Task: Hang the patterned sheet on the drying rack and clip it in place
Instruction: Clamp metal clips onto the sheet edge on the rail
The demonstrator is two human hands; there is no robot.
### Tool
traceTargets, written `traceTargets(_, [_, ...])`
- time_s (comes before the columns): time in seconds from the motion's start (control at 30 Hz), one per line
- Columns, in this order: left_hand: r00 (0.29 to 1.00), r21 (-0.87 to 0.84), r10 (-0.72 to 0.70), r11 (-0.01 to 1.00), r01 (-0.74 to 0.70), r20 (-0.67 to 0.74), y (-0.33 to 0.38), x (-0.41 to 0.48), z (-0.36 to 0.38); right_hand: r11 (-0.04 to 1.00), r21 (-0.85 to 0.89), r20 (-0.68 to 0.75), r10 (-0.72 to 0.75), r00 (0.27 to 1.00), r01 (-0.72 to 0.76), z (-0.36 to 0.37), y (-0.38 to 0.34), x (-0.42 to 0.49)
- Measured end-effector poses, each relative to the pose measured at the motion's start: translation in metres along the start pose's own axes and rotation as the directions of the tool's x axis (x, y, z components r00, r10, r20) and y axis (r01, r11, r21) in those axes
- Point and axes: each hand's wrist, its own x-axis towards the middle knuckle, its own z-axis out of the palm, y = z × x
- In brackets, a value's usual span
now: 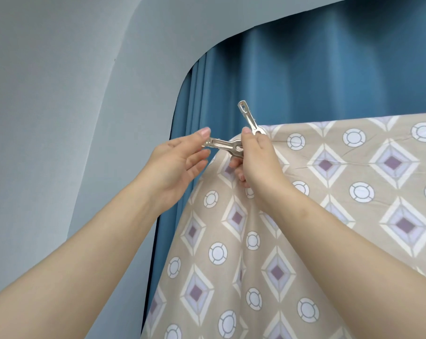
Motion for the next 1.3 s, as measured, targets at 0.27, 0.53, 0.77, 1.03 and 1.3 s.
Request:
traceTargets(0.27, [0.991, -0.01, 0.1, 0.995, -0.101, -0.088, 0.003, 0.012, -0.014, 0.897, -0.384, 0.02, -0.228, 0.974, 0.217, -0.004, 0.001, 0.004])
traceTargets(0.53, [0.963, 0.047, 0.159, 0.987, -0.153, -0.217, 0.002, 0.024, -0.032, 0.453, -0.783, 0.248, -0.403, 0.881, 0.427, -0.004, -0.004, 0.019])
traceTargets(0.77, [0.975, 0.099, 0.117, 0.99, -0.1, -0.188, 0.001, 0.036, -0.037, 0.277, -0.877, 0.213, -0.509, 0.834, 0.393, -0.018, -0.015, 0.034])
traceTargets(1.03, [0.995, 0.151, 0.053, 0.988, -0.039, -0.09, 0.004, 0.046, -0.042, 0.328, -0.924, 0.134, -0.201, 0.97, 0.196, -0.024, -0.027, 0.054])
traceTargets(1.3, [0.997, 0.177, 0.021, 0.984, -0.007, -0.078, 0.01, 0.051, -0.035, 0.143, -0.96, 0.18, -0.345, 0.921, 0.241, -0.021, -0.014, 0.052])
